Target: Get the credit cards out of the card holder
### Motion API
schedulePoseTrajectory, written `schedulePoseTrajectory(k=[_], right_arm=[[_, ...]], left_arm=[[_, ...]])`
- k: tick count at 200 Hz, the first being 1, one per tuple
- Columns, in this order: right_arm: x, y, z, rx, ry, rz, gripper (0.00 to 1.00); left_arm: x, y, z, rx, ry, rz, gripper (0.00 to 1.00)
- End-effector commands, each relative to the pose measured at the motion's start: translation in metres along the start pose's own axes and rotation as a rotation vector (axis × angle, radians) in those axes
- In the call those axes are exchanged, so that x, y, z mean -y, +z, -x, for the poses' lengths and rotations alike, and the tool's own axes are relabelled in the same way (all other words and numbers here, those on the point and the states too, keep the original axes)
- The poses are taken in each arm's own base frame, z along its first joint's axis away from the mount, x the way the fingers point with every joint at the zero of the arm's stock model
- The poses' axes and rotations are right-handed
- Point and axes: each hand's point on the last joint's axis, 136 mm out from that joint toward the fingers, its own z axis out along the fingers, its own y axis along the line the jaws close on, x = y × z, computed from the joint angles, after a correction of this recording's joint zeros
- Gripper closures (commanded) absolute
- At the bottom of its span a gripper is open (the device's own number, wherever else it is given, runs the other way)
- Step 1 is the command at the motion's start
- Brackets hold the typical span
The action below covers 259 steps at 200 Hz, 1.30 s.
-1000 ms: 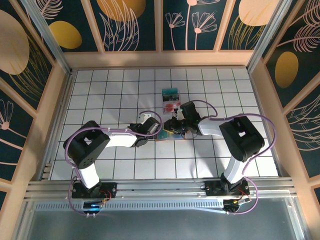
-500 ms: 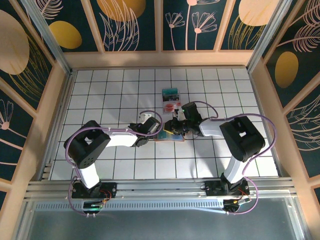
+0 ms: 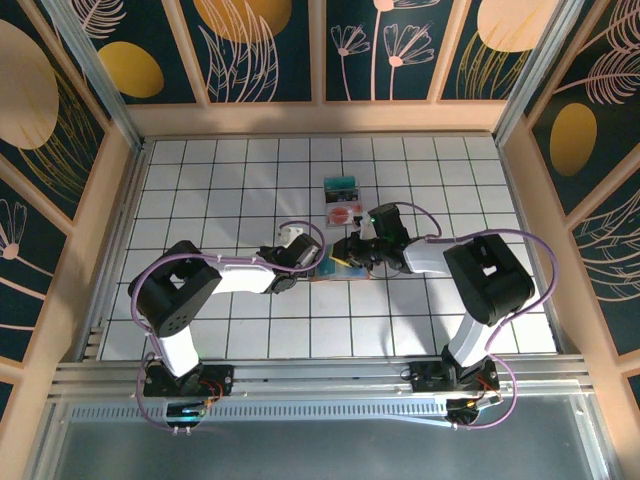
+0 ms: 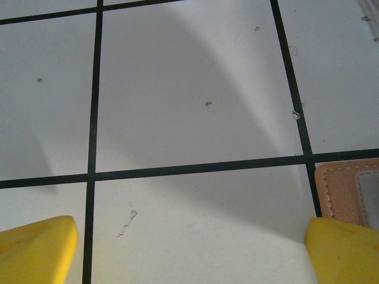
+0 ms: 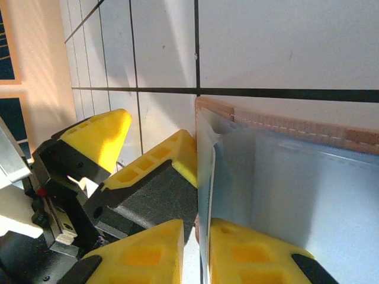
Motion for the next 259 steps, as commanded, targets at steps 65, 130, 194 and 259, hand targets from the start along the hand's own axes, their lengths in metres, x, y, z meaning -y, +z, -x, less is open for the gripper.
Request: schedulePoseTrajectory(k=[65, 130, 194, 259], right_arm=[[-0.010, -0.013, 0.003, 0.028, -0.018, 0.043, 0.80], [-0.005, -0.018, 0.003, 0.039, -0.007, 0.037, 0.82], [0.005, -0.021, 0.004, 0.047, 0.010, 0.004, 0.88], [0.014, -0.025, 0.005, 0.062, 0.016, -0.042, 0.89]], left_arm=[[-0.013, 0.011, -0.024, -0.074, 0.044, 0.062, 0.01], [-0.013, 0.011, -0.024, -0.075, 0.044, 0.065, 0.01], [-0.014, 0.011, -0.025, -0.074, 0.044, 0.069, 0.01], [-0.015, 0.011, -0.024, -0.074, 0.047, 0.074, 0.01]])
